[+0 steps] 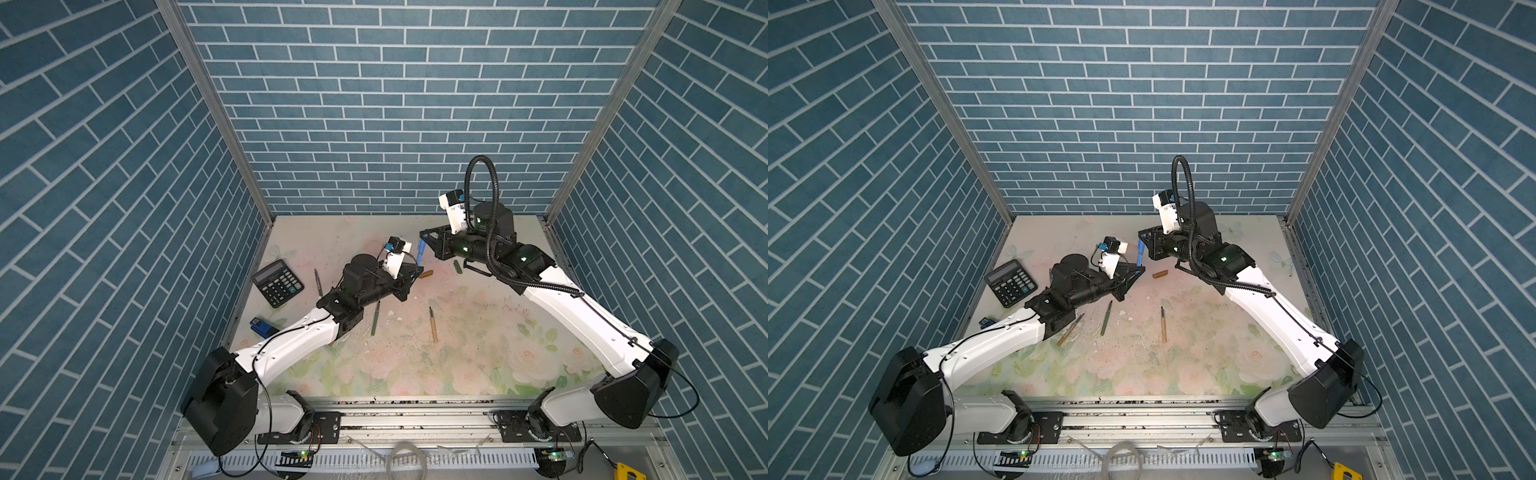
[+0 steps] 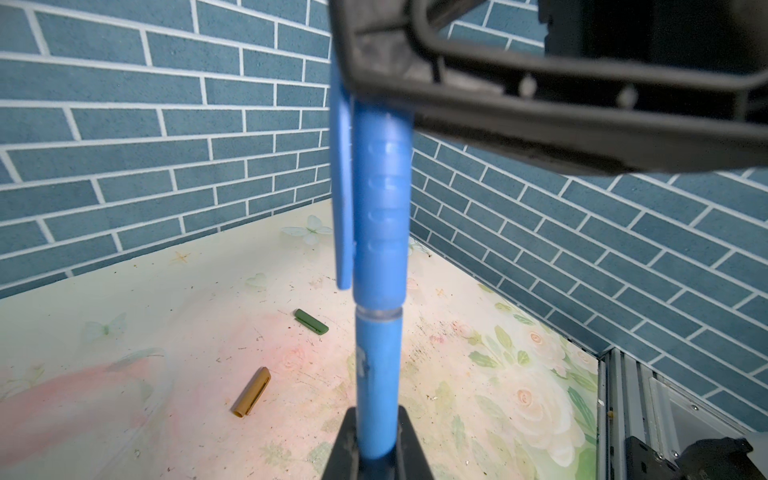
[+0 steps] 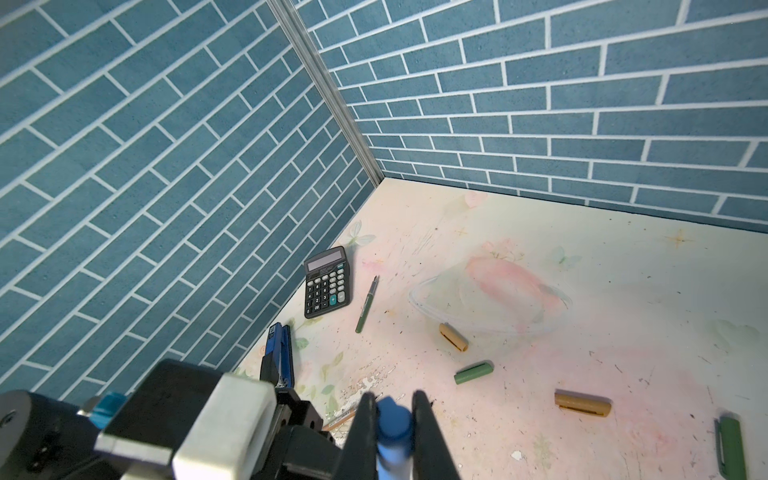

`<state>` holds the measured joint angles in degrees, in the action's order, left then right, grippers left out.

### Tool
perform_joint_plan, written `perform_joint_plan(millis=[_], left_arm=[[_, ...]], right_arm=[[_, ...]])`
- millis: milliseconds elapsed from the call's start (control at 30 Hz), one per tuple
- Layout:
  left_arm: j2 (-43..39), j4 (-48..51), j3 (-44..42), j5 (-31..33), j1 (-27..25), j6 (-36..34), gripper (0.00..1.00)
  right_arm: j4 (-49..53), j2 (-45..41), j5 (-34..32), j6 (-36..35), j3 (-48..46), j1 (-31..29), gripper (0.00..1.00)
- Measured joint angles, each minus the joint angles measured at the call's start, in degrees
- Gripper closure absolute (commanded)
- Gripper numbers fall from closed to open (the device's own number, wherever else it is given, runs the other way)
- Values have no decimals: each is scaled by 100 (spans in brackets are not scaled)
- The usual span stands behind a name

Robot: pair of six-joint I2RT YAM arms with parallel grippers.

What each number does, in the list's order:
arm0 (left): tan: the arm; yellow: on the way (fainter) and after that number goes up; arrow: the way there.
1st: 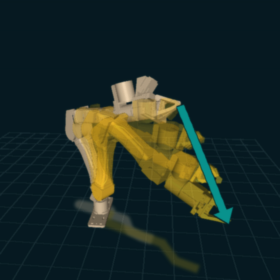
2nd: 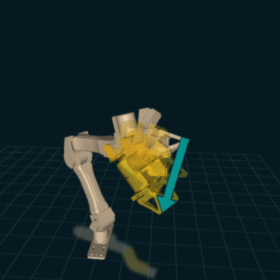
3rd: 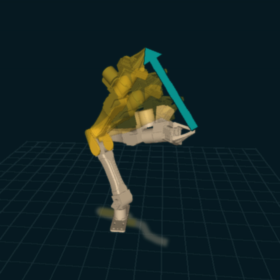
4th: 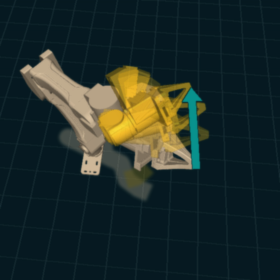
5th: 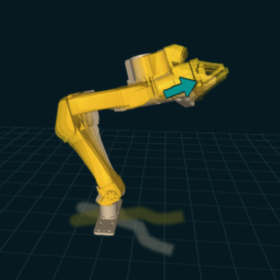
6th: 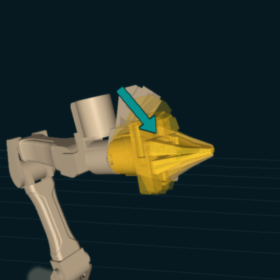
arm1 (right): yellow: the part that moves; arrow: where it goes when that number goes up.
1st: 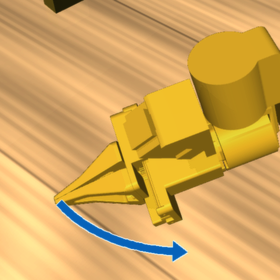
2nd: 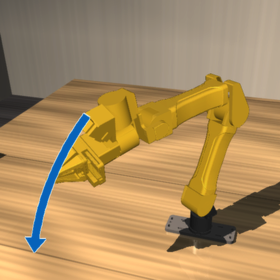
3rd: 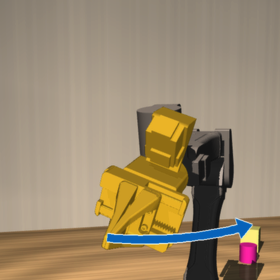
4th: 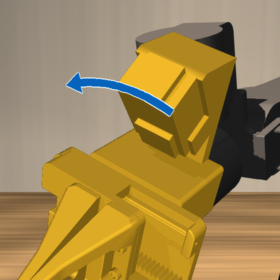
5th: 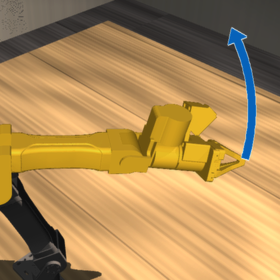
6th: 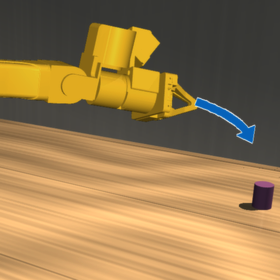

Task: Insert the pens into the pen caps

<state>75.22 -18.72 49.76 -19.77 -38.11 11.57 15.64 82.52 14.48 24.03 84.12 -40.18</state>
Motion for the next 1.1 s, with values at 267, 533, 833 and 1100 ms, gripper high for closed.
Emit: perform_joint_plan(millis=[267, 533, 833, 1100], left_arm=[[-13, 614, 179, 177, 15, 144, 100], [170, 1025, 901, 120, 55, 243, 100], [461, 1534, 1366, -258, 232, 214, 100], [627, 1617, 1628, -629, 367, 249, 100]], right_arm=[[-883, -129, -63, 131, -726, -42, 95], [-1932, -385, -330, 162, -1191, -48, 96], [-2769, -442, -549, 212, -1722, -39, 96], [-3086, -442, -629, 229, -1808, -24, 94]])
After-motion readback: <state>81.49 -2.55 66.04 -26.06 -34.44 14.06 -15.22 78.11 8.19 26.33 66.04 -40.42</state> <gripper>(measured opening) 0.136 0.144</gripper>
